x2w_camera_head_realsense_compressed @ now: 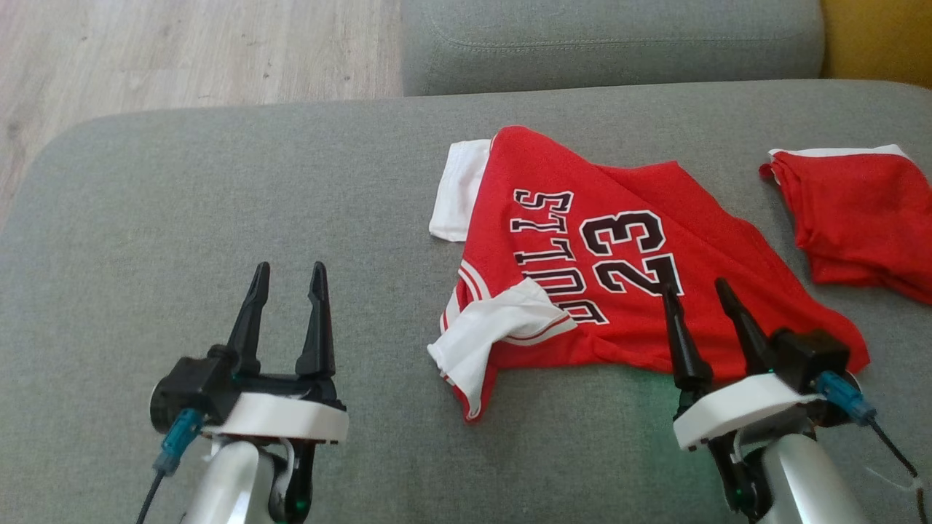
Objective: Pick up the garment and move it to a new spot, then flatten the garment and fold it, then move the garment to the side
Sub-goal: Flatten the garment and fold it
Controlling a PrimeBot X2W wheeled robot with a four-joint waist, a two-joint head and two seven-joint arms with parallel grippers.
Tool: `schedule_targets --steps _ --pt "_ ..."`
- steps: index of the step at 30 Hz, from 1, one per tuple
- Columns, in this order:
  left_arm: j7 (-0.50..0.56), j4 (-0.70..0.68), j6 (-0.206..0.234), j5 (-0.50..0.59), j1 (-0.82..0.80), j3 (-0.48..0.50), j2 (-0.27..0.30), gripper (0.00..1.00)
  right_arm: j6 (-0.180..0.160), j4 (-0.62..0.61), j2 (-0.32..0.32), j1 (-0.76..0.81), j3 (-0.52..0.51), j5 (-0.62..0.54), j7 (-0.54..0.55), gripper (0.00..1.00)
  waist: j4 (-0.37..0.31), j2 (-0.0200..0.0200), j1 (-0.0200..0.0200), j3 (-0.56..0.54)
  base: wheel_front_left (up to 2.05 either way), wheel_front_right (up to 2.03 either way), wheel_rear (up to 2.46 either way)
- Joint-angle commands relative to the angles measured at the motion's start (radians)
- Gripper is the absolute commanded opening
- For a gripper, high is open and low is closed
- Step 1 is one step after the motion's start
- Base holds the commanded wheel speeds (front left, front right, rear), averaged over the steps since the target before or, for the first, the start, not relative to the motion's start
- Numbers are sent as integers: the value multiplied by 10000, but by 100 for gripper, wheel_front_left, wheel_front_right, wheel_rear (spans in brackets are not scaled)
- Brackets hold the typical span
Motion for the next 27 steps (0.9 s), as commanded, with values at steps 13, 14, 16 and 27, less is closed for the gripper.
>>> schedule_targets --steps 13,14,16,27 --pt "-80 -326 -16 10 -408 132 49 100 -7 -744 -40 -1174 393 -591 305 100 541 0 0 420 0 0 0" --pt "-80 -310 -23 -10 -446 79 49 100 -7 -734 -40 -1382 483 -720 470 100 659 0 0 492 0 0 0" --pt "-80 -280 -23 -90 -545 -44 49 100 -7 -642 -40 -1888 690 -1013 839 100 938 0 0 667 0 0 0" --pt "-80 -164 145 -942 -1215 -1251 49 100 -7 2245 -674 -5384 2782 -912 3719 100 2894 0 0 1720 0 0 0"
